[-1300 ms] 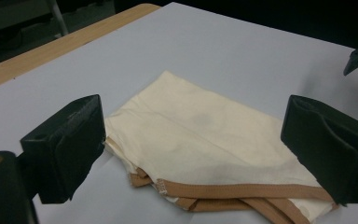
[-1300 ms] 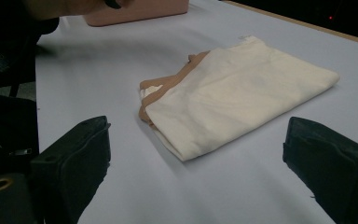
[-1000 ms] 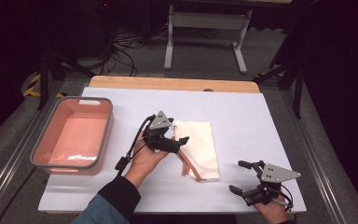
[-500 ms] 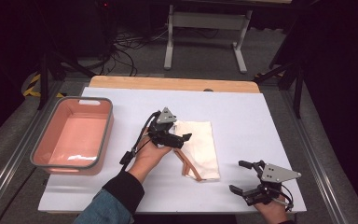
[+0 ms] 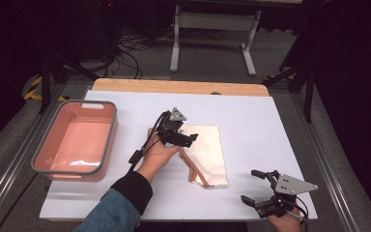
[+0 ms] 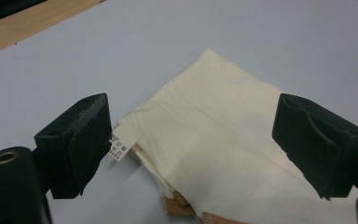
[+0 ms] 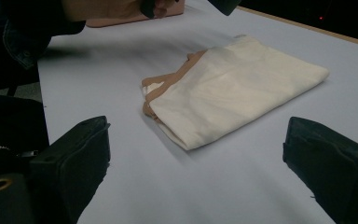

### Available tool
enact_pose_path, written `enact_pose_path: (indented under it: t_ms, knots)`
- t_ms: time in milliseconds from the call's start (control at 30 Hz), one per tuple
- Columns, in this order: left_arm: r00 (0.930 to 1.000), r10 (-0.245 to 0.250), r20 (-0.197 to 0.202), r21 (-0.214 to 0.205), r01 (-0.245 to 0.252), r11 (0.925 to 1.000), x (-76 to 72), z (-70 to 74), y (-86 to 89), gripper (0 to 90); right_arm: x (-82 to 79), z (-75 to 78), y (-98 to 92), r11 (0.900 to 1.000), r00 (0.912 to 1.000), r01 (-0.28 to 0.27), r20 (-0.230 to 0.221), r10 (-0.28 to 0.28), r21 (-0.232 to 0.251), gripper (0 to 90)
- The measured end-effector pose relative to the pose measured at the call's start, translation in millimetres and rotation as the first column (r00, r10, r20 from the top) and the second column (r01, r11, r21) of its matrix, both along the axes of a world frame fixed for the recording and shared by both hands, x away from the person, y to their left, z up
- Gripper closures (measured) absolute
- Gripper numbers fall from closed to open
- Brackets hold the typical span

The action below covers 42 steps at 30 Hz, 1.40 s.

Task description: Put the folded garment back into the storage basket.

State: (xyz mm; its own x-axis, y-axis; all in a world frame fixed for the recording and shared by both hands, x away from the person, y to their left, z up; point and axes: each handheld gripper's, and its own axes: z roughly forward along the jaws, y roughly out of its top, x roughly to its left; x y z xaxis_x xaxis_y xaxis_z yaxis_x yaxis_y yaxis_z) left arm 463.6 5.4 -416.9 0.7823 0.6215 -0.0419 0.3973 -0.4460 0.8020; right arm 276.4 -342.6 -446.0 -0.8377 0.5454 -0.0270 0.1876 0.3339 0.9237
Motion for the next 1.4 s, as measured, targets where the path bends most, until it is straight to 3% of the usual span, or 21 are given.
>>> enact_pose_path:
  t_ms: [267, 433, 567, 900, 1233, 1400]
  knots:
    - [0.9968, 0.069, -0.041, 0.027, -0.068, 0.9973, 13.7, -7.9, -4.3, 15.6, -4.8, 1.1, -4.4, 0.9999, 0.9999, 0.015, 0.004, -0.015, 0.005, 7.8]
    - [0.9867, 0.128, -0.101, 0.041, -0.124, 0.9915, 24.1, -14.4, -7.4, 15.7, -4.5, 1.1, -4.0, 0.9999, 0.9999, 0.011, 0.006, -0.012, 0.002, 7.8]
    - [0.9824, 0.161, -0.096, 0.062, -0.155, 0.9860, 27.1, -15.8, -10.7, 15.3, -4.4, 1.5, -3.9, 0.9999, 0.9999, 0.010, 0.008, -0.010, 0.004, 7.9]
    - [0.9741, 0.191, -0.121, 0.116, -0.177, 0.9773, 34.4, -21.7, -17.2, 20.2, -5.2, 2.9, -4.7, 0.9999, 0.9998, 0.009, 0.017, -0.009, 0.010, 8.0]
    - [0.9734, 0.182, -0.140, 0.148, -0.161, 0.9758, 38.6, -26.6, -22.1, 26.7, -4.6, 3.0, -4.8, 0.9999, 0.9998, 0.007, 0.019, -0.007, 0.013, 8.0]
    - [0.9645, 0.196, -0.177, 0.150, -0.170, 0.9740, 42.4, -28.9, -20.9, 31.1, -4.4, 3.0, -4.6, 0.9999, 0.9998, 0.004, 0.019, -0.005, 0.013, 8.0]
